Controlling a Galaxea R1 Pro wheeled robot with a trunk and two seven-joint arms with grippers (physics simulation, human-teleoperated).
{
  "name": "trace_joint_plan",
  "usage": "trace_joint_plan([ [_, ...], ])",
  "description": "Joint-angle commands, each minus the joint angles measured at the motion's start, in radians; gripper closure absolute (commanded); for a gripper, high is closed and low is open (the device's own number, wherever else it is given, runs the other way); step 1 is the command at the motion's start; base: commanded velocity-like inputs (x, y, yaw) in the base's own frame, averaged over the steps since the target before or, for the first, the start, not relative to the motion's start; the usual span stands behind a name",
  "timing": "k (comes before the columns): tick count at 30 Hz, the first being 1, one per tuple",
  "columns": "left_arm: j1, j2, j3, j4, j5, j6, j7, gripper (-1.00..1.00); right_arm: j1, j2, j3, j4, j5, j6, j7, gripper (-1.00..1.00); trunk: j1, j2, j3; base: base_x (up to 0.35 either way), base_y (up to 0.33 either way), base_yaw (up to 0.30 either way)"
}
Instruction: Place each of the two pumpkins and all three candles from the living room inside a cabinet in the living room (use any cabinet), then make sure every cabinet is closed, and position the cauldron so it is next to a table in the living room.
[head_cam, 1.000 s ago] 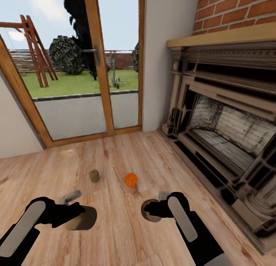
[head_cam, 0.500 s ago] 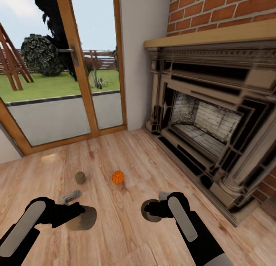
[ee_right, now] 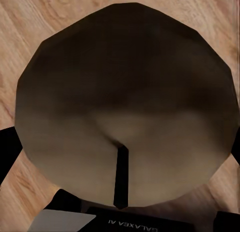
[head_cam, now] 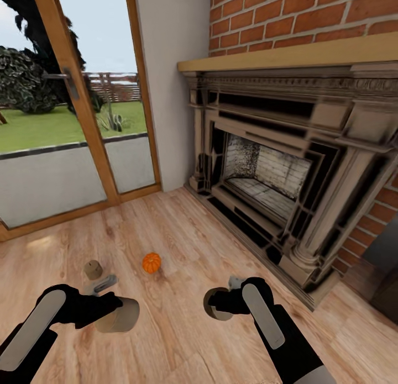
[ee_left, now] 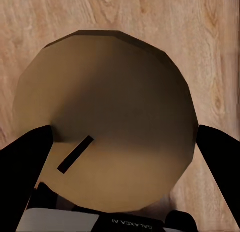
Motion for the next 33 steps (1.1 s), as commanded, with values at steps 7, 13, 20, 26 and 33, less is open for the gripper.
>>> trace_joint_plan([
  [7,-0.001,0.0,-0.001,-0.001,0.01,0.0,0.012,1.0,-0.001,0.001,0.001,-0.001,-0.012,0.001,-0.011,1.0,-0.027,0.049,0.021,0.0,0.0,-0.277],
  [13,-0.001,0.0,-0.001,0.001,0.01,0.0,0.014,1.0,-0.001,0.001,0.001,-0.001,-0.012,0.001,-0.011,1.0,-0.05,0.091,0.04,0.0,0.0,-0.277],
  [20,-0.001,0.001,-0.002,0.002,0.01,0.0,0.014,1.0,-0.001,0.002,0.001,0.001,-0.012,0.0,-0.011,1.0,-0.077,0.14,0.062,0.0,0.0,-0.277],
  [26,-0.001,0.001,-0.001,0.001,0.01,0.0,0.014,1.0,-0.001,0.002,0.001,0.007,-0.012,-0.001,-0.011,1.0,-0.085,0.154,0.068,0.0,0.0,-0.277],
  [33,-0.001,0.001,-0.001,0.0,0.01,0.0,0.012,1.0,-0.001,0.002,0.001,0.011,-0.012,-0.001,-0.011,1.0,-0.085,0.154,0.068,0.0,0.0,-0.277],
])
